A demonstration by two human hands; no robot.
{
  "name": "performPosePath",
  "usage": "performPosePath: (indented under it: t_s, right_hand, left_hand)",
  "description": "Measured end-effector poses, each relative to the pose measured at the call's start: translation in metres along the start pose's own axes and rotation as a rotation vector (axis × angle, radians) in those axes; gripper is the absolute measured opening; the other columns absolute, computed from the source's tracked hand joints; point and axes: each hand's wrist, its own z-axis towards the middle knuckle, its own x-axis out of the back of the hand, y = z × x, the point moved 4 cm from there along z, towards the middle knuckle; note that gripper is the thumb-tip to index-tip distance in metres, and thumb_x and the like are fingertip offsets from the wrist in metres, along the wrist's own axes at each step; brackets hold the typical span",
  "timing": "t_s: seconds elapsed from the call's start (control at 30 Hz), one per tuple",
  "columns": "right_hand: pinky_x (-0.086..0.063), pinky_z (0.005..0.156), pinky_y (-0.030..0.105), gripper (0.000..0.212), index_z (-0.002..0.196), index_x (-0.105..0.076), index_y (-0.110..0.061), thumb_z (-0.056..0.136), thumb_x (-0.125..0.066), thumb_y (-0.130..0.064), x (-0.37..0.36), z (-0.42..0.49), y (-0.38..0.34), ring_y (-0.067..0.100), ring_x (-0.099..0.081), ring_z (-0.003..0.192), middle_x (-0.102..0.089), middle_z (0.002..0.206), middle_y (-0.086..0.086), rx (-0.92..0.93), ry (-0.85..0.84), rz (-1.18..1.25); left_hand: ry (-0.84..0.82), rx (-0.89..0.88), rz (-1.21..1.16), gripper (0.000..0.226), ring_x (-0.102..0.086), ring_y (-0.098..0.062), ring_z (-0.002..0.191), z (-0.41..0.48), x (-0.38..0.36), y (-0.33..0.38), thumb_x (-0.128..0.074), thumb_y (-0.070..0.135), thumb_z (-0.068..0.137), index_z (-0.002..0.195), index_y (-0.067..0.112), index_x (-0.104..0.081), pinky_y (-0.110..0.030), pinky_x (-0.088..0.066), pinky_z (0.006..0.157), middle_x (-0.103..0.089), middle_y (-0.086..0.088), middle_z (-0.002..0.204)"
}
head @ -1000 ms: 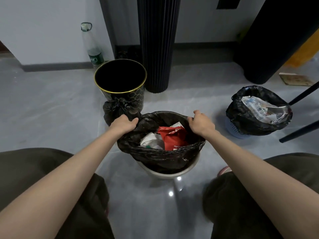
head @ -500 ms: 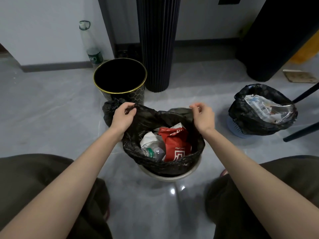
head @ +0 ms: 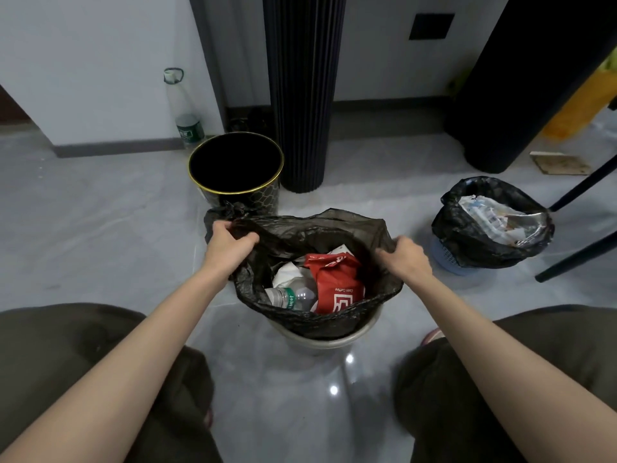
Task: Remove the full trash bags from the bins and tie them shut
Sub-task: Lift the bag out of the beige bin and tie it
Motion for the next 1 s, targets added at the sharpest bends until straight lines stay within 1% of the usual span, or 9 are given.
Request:
performPosePath:
  t_s: [0.13,0.23,0.3,0.4,0.47,0.6,0.73,0.9,1.0]
  right_hand:
    - [-0.039,0.069,0.027,0.026,0.094,-0.069,-0.002,0.094,-0.052,-0.021,-0.002,-0.018,-0.024,0.028,-0.063,0.091,-0.07,0.096,0.017,0.244,-0.03,0.166]
    - [-0.032,0.065,0.016,0.023,0.101,-0.073,-0.007,0.094,-0.054,-0.018,-0.007,-0.035,-0.042,0.011,-0.057,0.087,-0.071,0.096,0.005,0.369,-0.099,0.218]
    - [-0.035,0.069,0.015,0.023,0.103,-0.073,-0.009,0.093,-0.056,-0.019,-0.011,-0.039,-0.04,0.01,-0.058,0.09,-0.071,0.102,0.004,0.351,-0.112,0.255]
    - [-0.049,0.079,0.025,0.022,0.096,-0.074,-0.007,0.093,-0.056,-0.018,-0.017,-0.038,-0.033,0.013,-0.061,0.085,-0.072,0.098,0.009,0.195,-0.157,0.487]
    - [-0.051,0.072,0.027,0.022,0.094,-0.073,-0.007,0.093,-0.056,-0.021,-0.02,-0.038,-0.03,0.014,-0.061,0.076,-0.07,0.085,0.007,0.096,-0.221,0.589]
    - [-0.045,0.053,0.019,0.035,0.088,-0.072,-0.006,0.089,-0.06,-0.039,-0.025,-0.037,-0.03,0.006,-0.057,0.054,-0.064,0.065,0.0,0.041,-0.299,0.6]
    - [-0.055,0.077,0.036,0.07,0.086,-0.069,0.005,0.067,-0.071,-0.062,-0.035,-0.035,-0.036,0.019,-0.067,0.075,-0.072,0.078,0.011,0.084,-0.357,0.506]
    - [-0.048,0.064,0.036,0.036,0.062,-0.065,-0.012,0.064,-0.081,-0.045,-0.052,-0.027,-0.036,0.018,-0.059,0.064,-0.064,0.066,0.008,0.098,-0.3,0.372]
    - [-0.041,0.062,0.033,0.036,0.053,-0.049,-0.017,0.072,-0.077,-0.031,-0.06,-0.021,-0.031,0.019,-0.052,0.06,-0.054,0.06,0.005,0.082,-0.283,0.343]
  left_hand:
    - [-0.231,0.12,-0.045,0.017,-0.06,-0.015,0.076,-0.019,-0.016,0.004,-0.056,0.014,0.091,0.106,0.01,-0.062,-0.024,-0.049,0.063,-0.065,-0.009,0.098]
    - [-0.394,0.127,-0.126,0.021,-0.063,-0.015,0.078,-0.029,-0.037,0.01,-0.053,0.011,0.094,0.112,0.005,-0.062,-0.022,-0.053,0.062,-0.066,-0.008,0.095]
    - [-0.459,0.082,-0.067,0.025,-0.063,-0.016,0.083,-0.033,-0.051,0.011,-0.052,0.01,0.094,0.116,0.003,-0.061,-0.022,-0.052,0.068,-0.065,-0.005,0.1]
    - [-0.494,-0.008,0.027,0.025,-0.064,-0.021,0.096,-0.038,-0.072,0.007,-0.053,0.007,0.092,0.114,0.006,-0.065,-0.028,-0.052,0.085,-0.067,-0.009,0.109]
    - [-0.529,-0.045,0.044,0.03,-0.063,-0.02,0.098,-0.041,-0.084,0.004,-0.053,-0.001,0.09,0.116,0.007,-0.065,-0.028,-0.051,0.09,-0.068,-0.012,0.111]
    - [-0.565,-0.092,0.101,0.046,-0.062,-0.015,0.086,-0.046,-0.096,0.0,-0.061,-0.006,0.083,0.126,0.01,-0.056,-0.017,-0.051,0.077,-0.067,-0.016,0.111]
    - [-0.535,-0.085,0.14,0.067,-0.065,-0.021,0.102,-0.041,-0.098,-0.012,-0.072,0.001,0.075,0.135,0.019,-0.047,-0.035,-0.049,0.096,-0.07,-0.01,0.102]
    - [-0.533,-0.078,0.151,0.076,-0.064,-0.018,0.102,-0.037,-0.099,-0.019,-0.076,0.003,0.072,0.138,0.017,-0.041,-0.027,-0.046,0.093,-0.07,-0.007,0.104]
    - [-0.515,-0.078,0.172,0.082,-0.064,-0.017,0.099,-0.035,-0.096,-0.019,-0.079,0.007,0.07,0.14,0.019,-0.037,-0.029,-0.047,0.093,-0.068,-0.003,0.107]
